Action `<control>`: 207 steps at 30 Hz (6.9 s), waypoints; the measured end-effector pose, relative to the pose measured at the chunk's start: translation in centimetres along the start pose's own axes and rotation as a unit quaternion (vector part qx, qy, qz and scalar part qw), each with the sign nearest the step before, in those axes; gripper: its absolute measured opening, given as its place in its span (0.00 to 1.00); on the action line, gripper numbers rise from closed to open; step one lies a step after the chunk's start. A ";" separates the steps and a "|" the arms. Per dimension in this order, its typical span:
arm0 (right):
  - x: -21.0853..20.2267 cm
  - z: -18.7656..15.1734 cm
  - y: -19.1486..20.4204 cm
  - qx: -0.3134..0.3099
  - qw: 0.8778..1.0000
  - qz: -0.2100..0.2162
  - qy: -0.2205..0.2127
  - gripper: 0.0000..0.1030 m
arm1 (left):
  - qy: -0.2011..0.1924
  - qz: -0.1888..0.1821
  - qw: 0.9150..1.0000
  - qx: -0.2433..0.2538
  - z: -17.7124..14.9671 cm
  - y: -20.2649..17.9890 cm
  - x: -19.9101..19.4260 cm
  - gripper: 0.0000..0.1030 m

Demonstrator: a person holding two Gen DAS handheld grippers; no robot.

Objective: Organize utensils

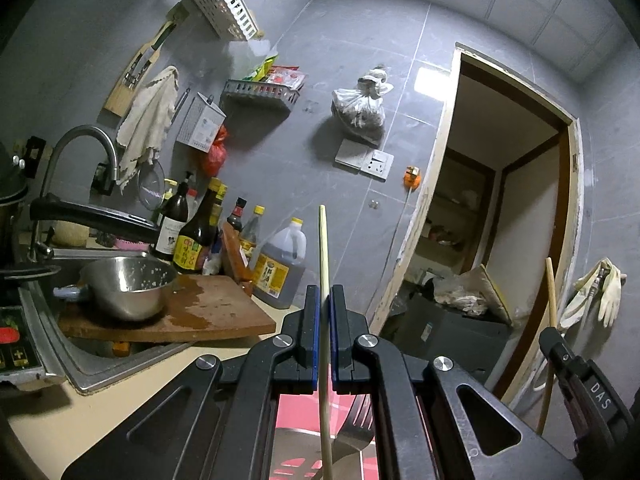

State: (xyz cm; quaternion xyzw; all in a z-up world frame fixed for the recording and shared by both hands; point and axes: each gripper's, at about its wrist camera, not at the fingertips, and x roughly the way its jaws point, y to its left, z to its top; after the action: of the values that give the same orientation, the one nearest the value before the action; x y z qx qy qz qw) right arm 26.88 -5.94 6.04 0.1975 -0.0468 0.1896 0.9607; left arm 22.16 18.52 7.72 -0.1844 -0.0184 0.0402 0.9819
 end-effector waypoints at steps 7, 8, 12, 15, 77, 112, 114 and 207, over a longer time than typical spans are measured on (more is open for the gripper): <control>-0.3 0.7 0.6 -0.003 1.000 -0.002 0.000 0.05 | 0.003 -0.001 1.000 0.001 -0.6 -0.4 -0.3 0.02; -0.2 0.9 0.7 -0.006 1.000 -0.005 0.003 0.05 | 0.003 -0.001 1.000 0.000 -0.6 -0.3 -0.2 0.02; 0.1 1.0 1.4 -0.022 1.000 -0.008 0.011 0.05 | 0.007 -0.003 1.000 0.000 -0.7 -0.4 -0.2 0.02; 0.3 0.4 1.5 -0.033 0.999 -0.020 0.012 0.05 | 0.007 -0.004 1.000 -0.001 -0.8 -0.5 -0.3 0.02; 0.9 2.7 1.7 0.004 1.000 -0.017 0.015 0.06 | 0.023 -0.025 0.999 0.026 -2.6 -1.7 -0.4 0.02; -1.2 -0.9 0.6 -0.057 0.991 -0.021 0.119 0.25 | 0.075 -0.067 0.994 0.050 -3.7 -1.8 -0.2 0.03; -1.3 -0.9 0.6 -0.059 0.991 -0.022 0.120 0.25 | 0.072 -0.068 0.994 0.047 -3.7 -1.9 -0.1 0.03; -14.3 -2.9 -16.2 -0.117 0.867 -0.104 0.473 0.41 | 0.510 -0.203 0.819 0.166 -21.4 -20.7 -0.6 0.24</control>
State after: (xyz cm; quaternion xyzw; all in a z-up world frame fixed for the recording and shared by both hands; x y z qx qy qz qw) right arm 19.97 -23.51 -4.84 -0.0256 0.4119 0.1526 0.8980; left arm 24.13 -8.45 -4.68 -0.0050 0.4552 -0.2573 0.8524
